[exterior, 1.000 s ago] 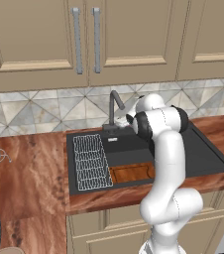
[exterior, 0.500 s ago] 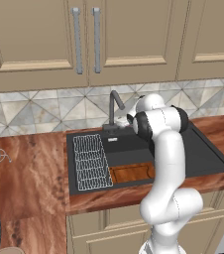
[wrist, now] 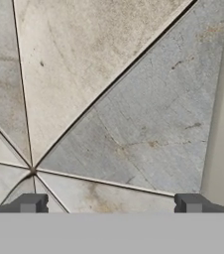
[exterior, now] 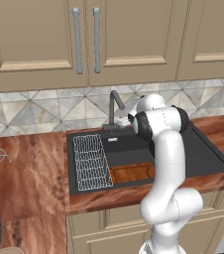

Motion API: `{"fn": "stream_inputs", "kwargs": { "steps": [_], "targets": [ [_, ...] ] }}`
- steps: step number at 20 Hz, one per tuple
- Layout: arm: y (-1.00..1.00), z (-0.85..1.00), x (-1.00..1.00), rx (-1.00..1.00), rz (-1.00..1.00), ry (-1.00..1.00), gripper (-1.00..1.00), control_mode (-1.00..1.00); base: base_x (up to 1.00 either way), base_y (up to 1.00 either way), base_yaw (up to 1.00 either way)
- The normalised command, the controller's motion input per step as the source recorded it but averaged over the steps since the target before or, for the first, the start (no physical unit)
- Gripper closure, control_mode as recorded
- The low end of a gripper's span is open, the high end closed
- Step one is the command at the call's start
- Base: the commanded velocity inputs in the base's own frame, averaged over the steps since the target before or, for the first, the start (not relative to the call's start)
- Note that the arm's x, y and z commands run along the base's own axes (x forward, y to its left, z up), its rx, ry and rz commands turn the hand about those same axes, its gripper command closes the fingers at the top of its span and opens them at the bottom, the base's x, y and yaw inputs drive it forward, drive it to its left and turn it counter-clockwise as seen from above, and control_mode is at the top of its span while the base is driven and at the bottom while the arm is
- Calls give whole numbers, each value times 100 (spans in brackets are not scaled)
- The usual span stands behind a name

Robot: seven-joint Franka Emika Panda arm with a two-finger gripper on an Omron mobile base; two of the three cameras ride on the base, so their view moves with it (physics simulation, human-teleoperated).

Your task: Turn on the sink faucet with hot water and rinse the cutting board for ten seconds, then turn off the faucet. Push the cutting board to reach the water if necessary.

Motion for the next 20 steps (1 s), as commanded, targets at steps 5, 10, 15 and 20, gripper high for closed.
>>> {"fn": "stream_inputs", "kwargs": {
  "steps": [5,10,15,20],
  "targets": [
    [-89,0,-1,0,0,0,-100,-100,0,0,0],
    [-87,0,-2,0,0,0,-100,-100,0,0,0],
    [-82,0,-13,0,0,0,-100,-100,0,0,0],
    [-76,0,-36,0,0,0,-100,-100,0,0,0]
  ]
}}
